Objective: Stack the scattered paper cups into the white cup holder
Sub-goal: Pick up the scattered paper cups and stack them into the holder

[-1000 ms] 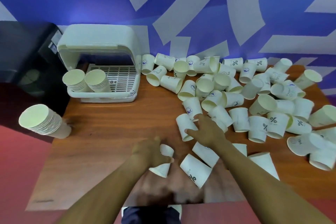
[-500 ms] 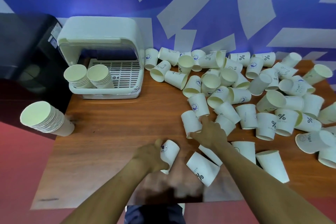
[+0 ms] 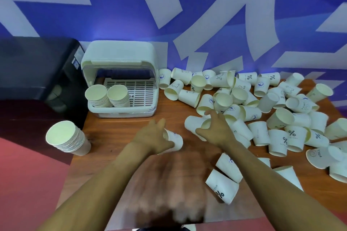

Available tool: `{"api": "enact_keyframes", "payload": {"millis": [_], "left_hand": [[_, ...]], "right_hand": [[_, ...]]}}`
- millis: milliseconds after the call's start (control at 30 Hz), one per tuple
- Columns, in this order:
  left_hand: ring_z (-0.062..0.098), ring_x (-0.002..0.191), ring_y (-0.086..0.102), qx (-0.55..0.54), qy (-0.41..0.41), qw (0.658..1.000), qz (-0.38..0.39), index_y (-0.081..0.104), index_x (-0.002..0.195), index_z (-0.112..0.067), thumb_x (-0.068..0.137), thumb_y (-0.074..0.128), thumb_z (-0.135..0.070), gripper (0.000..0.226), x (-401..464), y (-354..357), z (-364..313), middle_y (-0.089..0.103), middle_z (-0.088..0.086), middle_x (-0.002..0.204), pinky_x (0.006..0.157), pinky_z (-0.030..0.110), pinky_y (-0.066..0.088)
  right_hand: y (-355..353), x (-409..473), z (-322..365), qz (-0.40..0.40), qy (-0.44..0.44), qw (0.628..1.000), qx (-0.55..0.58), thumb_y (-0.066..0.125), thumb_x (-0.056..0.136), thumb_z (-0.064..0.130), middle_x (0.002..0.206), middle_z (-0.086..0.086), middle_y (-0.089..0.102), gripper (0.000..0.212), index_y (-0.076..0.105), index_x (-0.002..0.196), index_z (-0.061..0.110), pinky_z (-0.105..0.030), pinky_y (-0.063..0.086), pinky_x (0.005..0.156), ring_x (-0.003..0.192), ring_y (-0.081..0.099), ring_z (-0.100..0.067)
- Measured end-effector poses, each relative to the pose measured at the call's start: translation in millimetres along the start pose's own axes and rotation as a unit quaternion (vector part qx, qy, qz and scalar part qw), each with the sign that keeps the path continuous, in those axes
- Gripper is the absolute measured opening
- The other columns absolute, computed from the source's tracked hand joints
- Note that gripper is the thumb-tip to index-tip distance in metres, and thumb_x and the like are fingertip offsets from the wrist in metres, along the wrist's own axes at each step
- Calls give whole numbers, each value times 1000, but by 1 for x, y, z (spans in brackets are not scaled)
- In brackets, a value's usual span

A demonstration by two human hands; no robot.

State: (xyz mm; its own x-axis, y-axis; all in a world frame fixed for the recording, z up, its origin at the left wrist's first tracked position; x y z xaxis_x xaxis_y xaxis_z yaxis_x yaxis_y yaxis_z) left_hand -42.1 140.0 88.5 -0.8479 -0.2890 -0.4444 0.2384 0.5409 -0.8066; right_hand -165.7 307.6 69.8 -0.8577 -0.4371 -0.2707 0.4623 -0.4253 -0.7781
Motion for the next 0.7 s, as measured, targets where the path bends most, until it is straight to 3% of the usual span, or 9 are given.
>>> {"api": "enact_keyframes", "payload": {"millis": [200, 400, 567, 700], "left_hand": [[25, 113, 50, -54, 34, 994, -87, 37, 135, -22, 73, 74, -43, 76, -8, -60, 19, 46, 5, 127, 87, 33, 44], [24, 114, 47, -75, 54, 984, -150, 43, 129, -17, 71, 78, -36, 70, -14, -97, 49, 44, 5, 126, 86, 29, 38], [27, 116, 47, -65, 41, 984, -158, 44, 133, -21, 71, 78, -37, 73, -15, -108, 75, 40, 6, 128, 98, 36, 42], [25, 114, 49, -41, 29, 984, -172, 46, 134, -23, 72, 77, -40, 71, -9, -122, 88, 45, 5, 127, 94, 31, 39]], "right_hand": [[-14, -2, 69, -43, -49, 998, 4, 74, 69, 30, 121, -5, 42, 64, 43, 124, 20, -29, 39, 81, 104, 48, -21], [-9, -3, 119, -70, -79, 994, -4, 74, 69, 30, 122, -5, 43, 61, 46, 122, 18, -31, 41, 84, 107, 49, -24], [8, -5, 143, -47, -98, 994, 2, 71, 71, 29, 127, -3, 37, 61, 45, 127, 29, -25, 35, 85, 112, 48, -22], [10, 8, 160, -32, -113, 993, 12, 70, 74, 28, 127, -2, 38, 61, 46, 131, 32, -21, 33, 88, 116, 46, -19]]}}
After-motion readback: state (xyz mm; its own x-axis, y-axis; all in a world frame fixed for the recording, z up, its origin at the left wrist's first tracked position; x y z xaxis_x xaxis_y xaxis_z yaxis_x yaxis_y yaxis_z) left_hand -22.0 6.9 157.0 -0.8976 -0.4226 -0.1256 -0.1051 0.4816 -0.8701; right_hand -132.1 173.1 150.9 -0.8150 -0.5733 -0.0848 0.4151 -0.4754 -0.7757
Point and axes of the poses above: each hand's wrist, its own x-axis towards the middle knuckle, its own y-axis out of the palm, z = x × y, the point moved 3 cm from there along x, towards the middle knuckle
